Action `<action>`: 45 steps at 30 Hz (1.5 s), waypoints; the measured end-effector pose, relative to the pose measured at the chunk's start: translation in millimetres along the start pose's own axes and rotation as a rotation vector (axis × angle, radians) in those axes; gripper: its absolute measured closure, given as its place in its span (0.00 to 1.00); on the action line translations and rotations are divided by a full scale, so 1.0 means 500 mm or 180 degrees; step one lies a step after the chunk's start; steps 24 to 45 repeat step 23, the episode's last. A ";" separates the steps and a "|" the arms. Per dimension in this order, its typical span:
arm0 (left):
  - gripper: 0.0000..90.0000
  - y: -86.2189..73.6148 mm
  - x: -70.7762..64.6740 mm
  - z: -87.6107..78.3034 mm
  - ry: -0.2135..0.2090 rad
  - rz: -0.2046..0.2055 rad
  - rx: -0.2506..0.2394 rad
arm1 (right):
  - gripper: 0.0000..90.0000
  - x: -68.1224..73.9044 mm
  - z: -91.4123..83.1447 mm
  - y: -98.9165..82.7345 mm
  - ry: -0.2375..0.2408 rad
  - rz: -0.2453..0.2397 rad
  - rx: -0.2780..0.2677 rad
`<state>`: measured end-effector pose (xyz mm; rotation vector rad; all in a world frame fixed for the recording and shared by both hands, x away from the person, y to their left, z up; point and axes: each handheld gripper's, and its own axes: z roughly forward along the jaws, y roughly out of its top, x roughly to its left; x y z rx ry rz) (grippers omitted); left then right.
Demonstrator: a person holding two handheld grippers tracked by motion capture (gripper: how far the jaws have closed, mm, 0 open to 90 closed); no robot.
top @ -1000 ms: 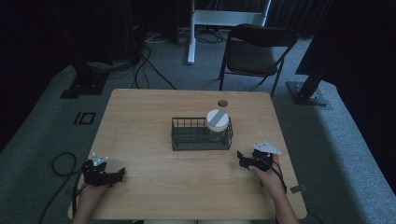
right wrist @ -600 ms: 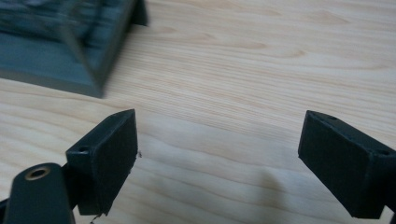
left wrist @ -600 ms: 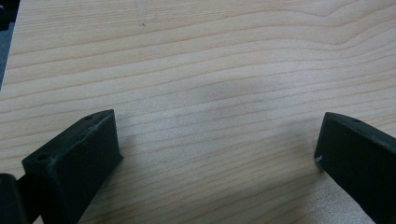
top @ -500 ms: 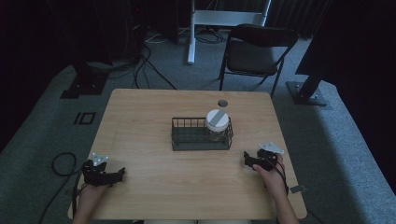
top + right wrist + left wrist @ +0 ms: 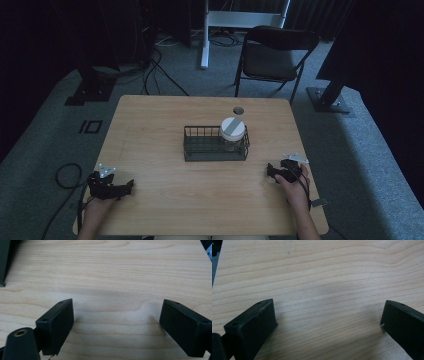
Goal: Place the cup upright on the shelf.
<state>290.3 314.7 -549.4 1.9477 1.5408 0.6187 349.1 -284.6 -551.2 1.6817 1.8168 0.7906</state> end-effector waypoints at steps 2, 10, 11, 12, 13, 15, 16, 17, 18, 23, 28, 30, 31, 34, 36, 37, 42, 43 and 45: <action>0.00 0.000 0.000 0.000 0.0000 0.0001 0.0000 | 0.13 0.000 0.000 0.000 0.0024 0.0010 0.0010; 0.00 0.000 0.000 0.000 0.0000 0.0001 0.0000 | 0.13 0.000 0.001 0.000 0.0031 0.0009 0.0026; 0.00 0.000 0.000 0.000 0.0000 0.0000 0.0000 | 0.13 0.000 0.001 0.000 0.0034 0.0006 0.0025; 0.00 0.000 0.000 0.000 0.0001 0.0001 0.0000 | 0.13 -0.001 0.002 0.000 0.0040 0.0001 0.0025; 0.00 0.000 0.000 0.000 0.0000 0.0001 0.0000 | 0.13 -0.001 0.002 0.000 0.0042 0.0004 0.0027; 0.00 0.000 0.000 0.000 0.0000 0.0002 0.0001 | 0.13 -0.001 0.002 0.000 0.0041 0.0003 0.0027; 0.00 0.000 0.000 0.000 0.0000 0.0002 0.0001 | 0.13 -0.001 0.002 0.000 0.0042 0.0004 0.0027; 0.00 0.000 0.000 0.000 0.0001 0.0001 0.0001 | 0.13 -0.001 0.002 0.000 0.0043 0.0003 0.0027; 0.00 0.000 0.000 0.000 0.0008 -0.0001 0.0000 | 0.13 -0.001 0.002 0.000 0.0045 0.0004 0.0027; 0.00 0.001 0.001 0.000 0.0087 -0.0091 0.0004 | 0.13 -0.002 0.002 0.001 0.0052 -0.0006 0.0029; 0.00 0.001 0.001 0.000 0.0087 -0.0091 0.0004 | 0.13 -0.002 0.002 0.001 0.0052 -0.0006 0.0029; 0.00 0.001 0.001 0.000 0.0087 -0.0091 0.0004 | 0.13 -0.002 0.002 0.001 0.0052 -0.0006 0.0029; 0.00 0.001 0.001 0.000 0.0087 -0.0091 0.0004 | 0.13 -0.002 0.002 0.001 0.0052 -0.0006 0.0029; 0.00 0.001 0.001 0.000 0.0087 -0.0091 0.0004 | 0.13 -0.002 0.002 0.001 0.0052 -0.0006 0.0029; 0.00 0.001 0.001 0.000 0.0087 -0.0091 0.0004 | 0.13 -0.002 0.002 0.001 0.0052 -0.0006 0.0029; 0.00 0.001 0.001 0.000 0.0087 -0.0091 0.0004 | 0.13 -0.002 0.002 0.001 0.0052 -0.0006 0.0029; 0.00 0.001 0.001 0.000 0.0087 -0.0091 0.0004 | 0.13 -0.002 0.002 0.001 0.0052 -0.0006 0.0029; 0.00 0.001 0.001 0.000 0.0087 -0.0091 0.0004 | 0.13 -0.002 0.002 0.001 0.0052 -0.0006 0.0029; 0.00 0.001 0.001 0.000 0.0087 -0.0091 0.0004 | 0.13 -0.002 0.002 0.001 0.0052 -0.0006 0.0029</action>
